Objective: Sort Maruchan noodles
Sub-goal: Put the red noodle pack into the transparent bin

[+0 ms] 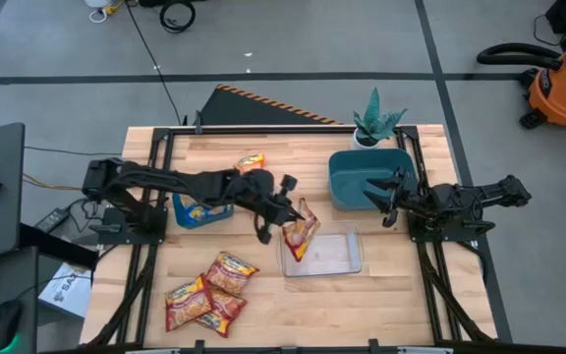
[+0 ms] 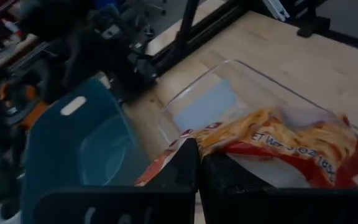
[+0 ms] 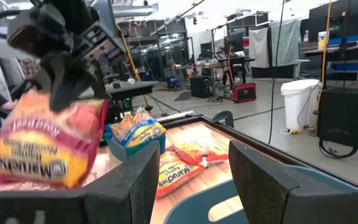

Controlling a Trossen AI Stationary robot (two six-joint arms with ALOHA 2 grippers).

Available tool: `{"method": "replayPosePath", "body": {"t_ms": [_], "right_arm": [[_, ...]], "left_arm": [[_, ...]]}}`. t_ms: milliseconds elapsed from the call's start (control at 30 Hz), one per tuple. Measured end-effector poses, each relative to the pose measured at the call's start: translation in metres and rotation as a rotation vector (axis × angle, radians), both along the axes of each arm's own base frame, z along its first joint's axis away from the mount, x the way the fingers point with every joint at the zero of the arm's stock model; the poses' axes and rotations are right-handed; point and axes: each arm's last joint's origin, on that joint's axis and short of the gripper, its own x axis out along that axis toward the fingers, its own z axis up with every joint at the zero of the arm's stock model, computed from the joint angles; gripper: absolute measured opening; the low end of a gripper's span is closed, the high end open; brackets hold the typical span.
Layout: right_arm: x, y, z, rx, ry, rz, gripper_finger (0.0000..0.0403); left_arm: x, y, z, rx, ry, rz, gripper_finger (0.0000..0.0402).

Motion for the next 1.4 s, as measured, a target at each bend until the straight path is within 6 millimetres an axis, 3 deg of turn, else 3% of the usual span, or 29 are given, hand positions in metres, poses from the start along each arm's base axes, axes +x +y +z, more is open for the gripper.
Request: {"method": "replayPosePath", "body": {"t_ms": [133, 433, 700, 867, 1200, 1400], "right_arm": [[0.0, 0.0, 0.001, 0.001, -0.006, 0.0, 0.0199], [0.0, 0.0, 0.001, 0.003, -0.011, 0.0, 0.0199], [0.0, 0.0, 0.001, 0.002, -0.011, 0.0, 0.0199], [0.0, 0.0, 0.001, 0.002, -0.011, 0.0, 0.0199], [0.0, 0.0, 0.001, 0.003, -0.011, 0.001, 0.0199], [0.0, 0.0, 0.001, 0.002, -0.012, 0.001, 0.0199]], "left_arm": [[0.016, -0.005, -0.017, 0.043, -0.038, -0.036, 0.0009], [0.04, -0.016, -0.03, 0.018, -0.223, -0.18, 0.0009], [0.057, -0.015, -0.065, 0.042, -0.198, -0.118, 0.0009], [0.058, -0.013, -0.078, 0.08, -0.127, -0.09, 0.0009], [0.055, -0.016, -0.084, 0.048, -0.051, -0.078, 0.001], [0.055, -0.023, -0.084, 0.054, -0.052, -0.094, 0.006]]}}
